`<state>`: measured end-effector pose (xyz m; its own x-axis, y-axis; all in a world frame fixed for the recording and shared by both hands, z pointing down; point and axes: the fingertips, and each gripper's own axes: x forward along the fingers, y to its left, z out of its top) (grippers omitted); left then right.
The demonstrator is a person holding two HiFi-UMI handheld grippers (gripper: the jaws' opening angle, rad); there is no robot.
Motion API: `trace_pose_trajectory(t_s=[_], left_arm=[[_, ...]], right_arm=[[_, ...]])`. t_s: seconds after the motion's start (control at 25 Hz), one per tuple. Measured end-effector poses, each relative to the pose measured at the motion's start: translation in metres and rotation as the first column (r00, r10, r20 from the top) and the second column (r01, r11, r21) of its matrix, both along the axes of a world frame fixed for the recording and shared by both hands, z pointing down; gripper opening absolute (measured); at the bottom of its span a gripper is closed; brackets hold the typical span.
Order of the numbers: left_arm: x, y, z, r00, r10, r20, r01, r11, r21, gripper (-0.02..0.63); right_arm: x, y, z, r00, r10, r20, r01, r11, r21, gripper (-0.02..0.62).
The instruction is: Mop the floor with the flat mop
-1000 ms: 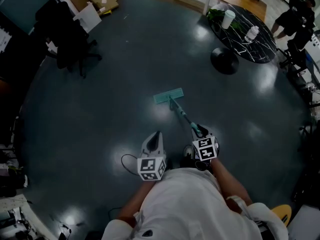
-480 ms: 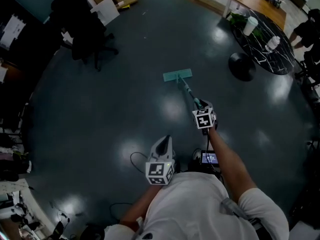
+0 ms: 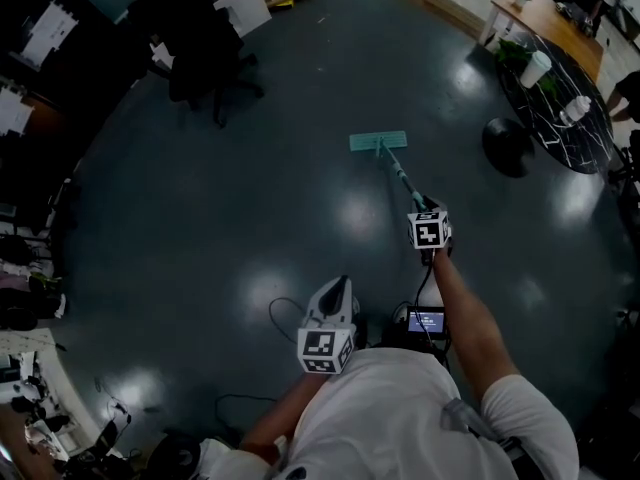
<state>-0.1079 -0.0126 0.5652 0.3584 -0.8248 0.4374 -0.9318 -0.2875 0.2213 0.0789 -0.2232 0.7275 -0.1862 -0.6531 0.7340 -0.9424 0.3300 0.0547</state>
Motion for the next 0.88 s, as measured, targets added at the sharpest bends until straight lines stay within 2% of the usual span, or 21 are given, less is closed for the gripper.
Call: trace_pose_trajectory(t_s=[0.16, 0.4, 0.56, 0.72, 0.88], left_arm=[[0.0, -0.001, -0.002, 1.0, 0.017, -0.012, -0.017, 1.0, 0.009, 0.005], [0.018, -0.004, -0.006, 0.998, 0.062, -0.024, -0.061, 0.998, 0.032, 0.005], [0.029, -0.002, -0.009, 0.996, 0.084, -0.027, -0.083, 0.996, 0.042, 0.005], [0.031, 0.001, -0.01, 0.996, 0.082, -0.032, -0.08, 0.996, 0.046, 0.005], [0.033, 0.001, -0.003, 0.997, 0.073, -0.035, -0.072, 0.997, 0.03, 0.005]], right_arm=[[0.01, 0.051, -0.009, 1.0, 0.0, 0.002, 0.0, 1.0, -0.031, 0.109], [0.043, 0.168, -0.037, 0.999, -0.029, -0.015, 0.028, 0.996, -0.09, 0.109], [0.063, 0.237, -0.066, 1.0, -0.018, 0.008, 0.018, 0.992, -0.122, 0.109], [0.078, 0.278, -0.099, 1.0, -0.01, 0.02, 0.012, 0.991, -0.13, 0.109], [0.085, 0.287, -0.107, 1.0, -0.021, 0.022, 0.023, 0.994, -0.111, 0.11]])
